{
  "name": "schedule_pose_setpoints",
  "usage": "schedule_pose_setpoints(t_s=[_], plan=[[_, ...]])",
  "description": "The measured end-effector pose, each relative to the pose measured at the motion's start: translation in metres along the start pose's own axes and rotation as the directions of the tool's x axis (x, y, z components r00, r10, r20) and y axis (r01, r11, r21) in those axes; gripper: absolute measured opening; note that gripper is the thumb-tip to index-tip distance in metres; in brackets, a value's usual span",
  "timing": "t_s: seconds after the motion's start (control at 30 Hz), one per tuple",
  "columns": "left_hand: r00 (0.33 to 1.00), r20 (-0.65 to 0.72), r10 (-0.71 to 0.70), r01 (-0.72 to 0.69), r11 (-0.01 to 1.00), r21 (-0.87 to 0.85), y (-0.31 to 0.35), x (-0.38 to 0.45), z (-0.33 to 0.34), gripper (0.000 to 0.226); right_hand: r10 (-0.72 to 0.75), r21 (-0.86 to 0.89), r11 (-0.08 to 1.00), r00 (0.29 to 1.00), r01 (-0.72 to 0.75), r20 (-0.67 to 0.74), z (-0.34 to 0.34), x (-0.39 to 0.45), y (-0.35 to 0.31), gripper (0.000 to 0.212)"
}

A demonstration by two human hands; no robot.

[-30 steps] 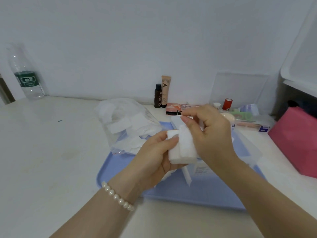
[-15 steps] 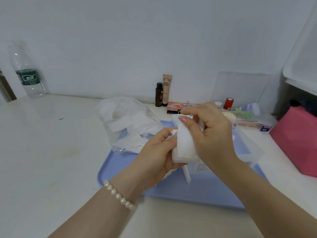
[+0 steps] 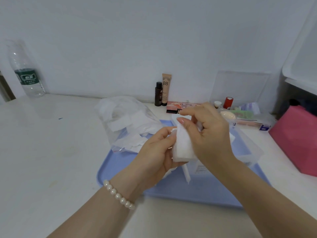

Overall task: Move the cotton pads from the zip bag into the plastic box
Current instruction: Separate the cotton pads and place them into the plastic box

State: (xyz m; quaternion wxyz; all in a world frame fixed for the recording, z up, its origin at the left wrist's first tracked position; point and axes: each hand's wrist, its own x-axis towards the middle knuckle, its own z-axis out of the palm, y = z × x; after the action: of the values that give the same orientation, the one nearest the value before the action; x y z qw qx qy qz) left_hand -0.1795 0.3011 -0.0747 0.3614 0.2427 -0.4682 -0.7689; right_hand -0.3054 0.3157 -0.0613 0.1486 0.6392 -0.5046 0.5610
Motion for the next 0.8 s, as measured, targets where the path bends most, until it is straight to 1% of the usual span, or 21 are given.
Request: schedule_pose_setpoints(t_s=[0.1, 0.2, 0.27, 0.3, 0.33, 0.37, 0.4, 0.43, 0.47, 0.5, 0.53, 0.6, 0.67, 0.73, 0.8], plan=[[1.000, 0.007, -0.007, 0.007, 1.000, 0.001, 0.001, 0.000, 0.000, 0.032, -0.023, -0.012, 1.000, 1.000, 0.023, 0.016, 0.001, -0.001, 0.000, 0.009], [0.999, 0.032, -0.025, 0.026, 0.999, -0.040, 0.001, 0.000, 0.000, 0.033, -0.057, -0.037, 0.998, 0.997, 0.059, 0.049, 0.003, -0.003, -0.001, 0.008], [0.998, 0.065, -0.011, 0.009, 1.000, 0.025, -0.002, 0.001, -0.002, 0.034, -0.061, -0.032, 0.998, 0.996, 0.063, 0.063, 0.003, -0.004, -0.002, 0.010], [0.996, 0.085, -0.002, -0.003, 0.998, 0.055, -0.003, 0.002, -0.004, 0.042, -0.059, -0.019, 0.998, 0.996, 0.060, 0.070, 0.003, -0.004, -0.002, 0.009], [0.994, 0.106, 0.003, -0.010, 0.998, 0.068, -0.003, 0.002, -0.005, 0.049, -0.042, -0.002, 0.999, 0.996, 0.042, 0.080, 0.002, -0.003, -0.003, 0.008], [0.993, 0.121, 0.008, -0.016, 0.998, 0.067, -0.003, 0.002, -0.006, 0.052, 0.012, 0.025, 1.000, 0.995, -0.014, 0.101, 0.001, -0.001, -0.005, 0.007], [0.992, 0.127, 0.012, -0.020, 0.998, 0.060, -0.003, 0.002, -0.007, 0.053, 0.112, 0.066, 0.990, 0.984, -0.122, 0.142, -0.002, 0.002, -0.007, 0.007], [0.993, 0.120, 0.018, -0.025, 0.998, 0.058, -0.003, 0.002, -0.008, 0.053, 0.233, 0.119, 0.958, 0.951, -0.260, 0.200, -0.006, 0.006, -0.008, 0.010], [0.994, 0.111, 0.023, -0.030, 0.998, 0.062, -0.002, 0.002, -0.008, 0.053, 0.339, 0.170, 0.905, 0.902, -0.391, 0.269, -0.011, 0.012, -0.008, 0.014], [0.994, 0.104, 0.034, -0.041, 0.997, 0.070, -0.002, 0.002, -0.009, 0.053, 0.408, 0.212, 0.845, 0.848, -0.491, 0.340, -0.017, 0.017, -0.007, 0.018], [0.994, 0.100, 0.046, -0.054, 0.995, 0.078, -0.002, 0.003, -0.009, 0.054, 0.440, 0.240, 0.793, 0.799, -0.560, 0.410, -0.024, 0.023, -0.007, 0.021], [0.993, 0.098, 0.063, -0.072, 0.993, 0.089, 0.000, 0.003, -0.010, 0.052, 0.435, 0.276, 0.713, 0.715, -0.644, 0.547, -0.038, 0.031, -0.004, 0.029], [0.992, 0.100, 0.071, -0.082, 0.991, 0.106, 0.001, 0.002, -0.009, 0.050, 0.409, 0.288, 0.653, 0.646, -0.701, 0.644, -0.047, 0.036, -0.001, 0.036], [0.991, 0.111, 0.071, -0.085, 0.988, 0.126, 0.001, 0.002, -0.010, 0.045, 0.419, 0.270, 0.603, 0.586, -0.751, 0.693, -0.051, 0.039, 0.001, 0.039], [0.992, 0.114, 0.060, -0.077, 0.986, 0.147, 0.000, 0.002, -0.010, 0.040, 0.450, 0.241, 0.568, 0.543, -0.787, 0.709, -0.052, 0.039, 0.001, 0.037]])
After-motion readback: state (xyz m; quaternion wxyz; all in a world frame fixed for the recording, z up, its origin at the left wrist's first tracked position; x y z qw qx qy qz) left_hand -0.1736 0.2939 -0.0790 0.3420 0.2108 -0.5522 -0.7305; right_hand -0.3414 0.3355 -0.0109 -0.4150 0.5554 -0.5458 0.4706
